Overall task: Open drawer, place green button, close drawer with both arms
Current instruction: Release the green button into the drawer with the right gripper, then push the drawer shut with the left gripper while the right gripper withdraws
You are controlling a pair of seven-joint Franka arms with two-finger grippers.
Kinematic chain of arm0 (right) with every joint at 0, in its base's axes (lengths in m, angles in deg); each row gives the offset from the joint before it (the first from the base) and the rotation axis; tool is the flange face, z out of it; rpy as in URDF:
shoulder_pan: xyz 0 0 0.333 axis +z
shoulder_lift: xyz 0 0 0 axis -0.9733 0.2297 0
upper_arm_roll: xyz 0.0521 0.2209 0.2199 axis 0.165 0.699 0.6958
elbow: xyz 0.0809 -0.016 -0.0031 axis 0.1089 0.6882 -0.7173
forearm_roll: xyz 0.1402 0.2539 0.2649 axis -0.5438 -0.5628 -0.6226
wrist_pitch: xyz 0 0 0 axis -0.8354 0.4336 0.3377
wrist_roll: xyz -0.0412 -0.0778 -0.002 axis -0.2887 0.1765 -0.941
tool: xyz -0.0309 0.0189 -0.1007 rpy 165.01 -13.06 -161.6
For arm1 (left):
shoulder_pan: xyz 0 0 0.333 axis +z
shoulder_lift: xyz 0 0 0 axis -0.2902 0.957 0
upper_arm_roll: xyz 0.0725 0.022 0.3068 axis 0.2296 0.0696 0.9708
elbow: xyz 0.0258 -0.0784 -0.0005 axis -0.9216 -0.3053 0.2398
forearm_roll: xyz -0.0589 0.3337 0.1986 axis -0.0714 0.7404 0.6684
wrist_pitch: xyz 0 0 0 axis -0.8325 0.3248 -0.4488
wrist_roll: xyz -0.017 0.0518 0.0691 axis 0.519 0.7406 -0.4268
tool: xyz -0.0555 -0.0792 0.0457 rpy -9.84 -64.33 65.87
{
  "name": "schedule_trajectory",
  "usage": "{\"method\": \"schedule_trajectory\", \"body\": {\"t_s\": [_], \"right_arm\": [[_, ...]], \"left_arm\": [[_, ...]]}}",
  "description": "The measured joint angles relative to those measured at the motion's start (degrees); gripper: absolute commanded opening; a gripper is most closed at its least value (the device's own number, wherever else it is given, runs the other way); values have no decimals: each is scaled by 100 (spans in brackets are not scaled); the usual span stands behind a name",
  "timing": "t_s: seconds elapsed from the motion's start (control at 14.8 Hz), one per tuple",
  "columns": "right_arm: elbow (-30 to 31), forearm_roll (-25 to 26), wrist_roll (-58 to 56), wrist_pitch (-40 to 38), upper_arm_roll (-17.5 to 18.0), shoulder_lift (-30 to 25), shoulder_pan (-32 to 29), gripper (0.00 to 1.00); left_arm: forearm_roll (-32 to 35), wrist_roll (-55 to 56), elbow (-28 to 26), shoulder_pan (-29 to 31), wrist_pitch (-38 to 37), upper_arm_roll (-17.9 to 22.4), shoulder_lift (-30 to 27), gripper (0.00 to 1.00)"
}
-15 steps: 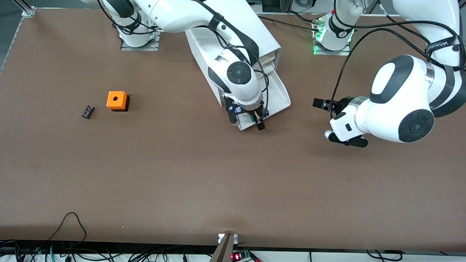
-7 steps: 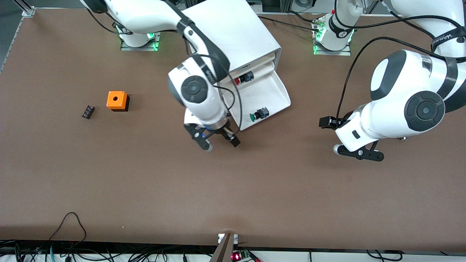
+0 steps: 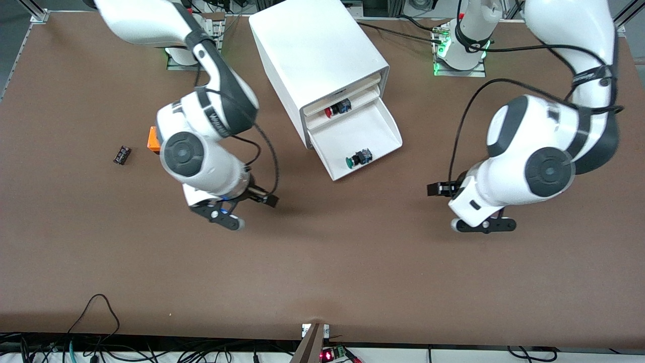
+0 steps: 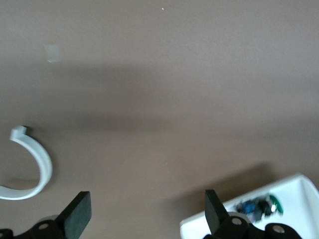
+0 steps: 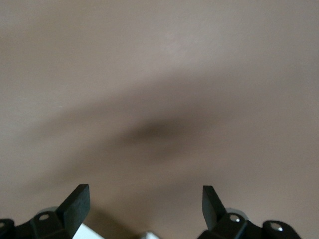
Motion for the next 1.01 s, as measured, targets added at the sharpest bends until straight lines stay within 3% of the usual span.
{"method": "schedule_trajectory", "body": {"t_s": [0.27,0.54,0.74,1.01], "right_arm": [[679,2,-1528,-20,-31,-476,-641,100],[1435,22,-2861,-18,-549,-1201,-929,100],[1971,318,-3241,-16,-821,-1832,-948,100],[2475,552,-3249,-19,-797,-2567,-969,100]], "left_arm": [[2,921,-809,-336,975,-18,19,100],[4,1697,-1925,-750,2337,-31,-109,100],[4,2207,-2845,-1068,3381,-43,-291,100],[4,2484,-3587,-1358,3970,-46,-435,100]]}}
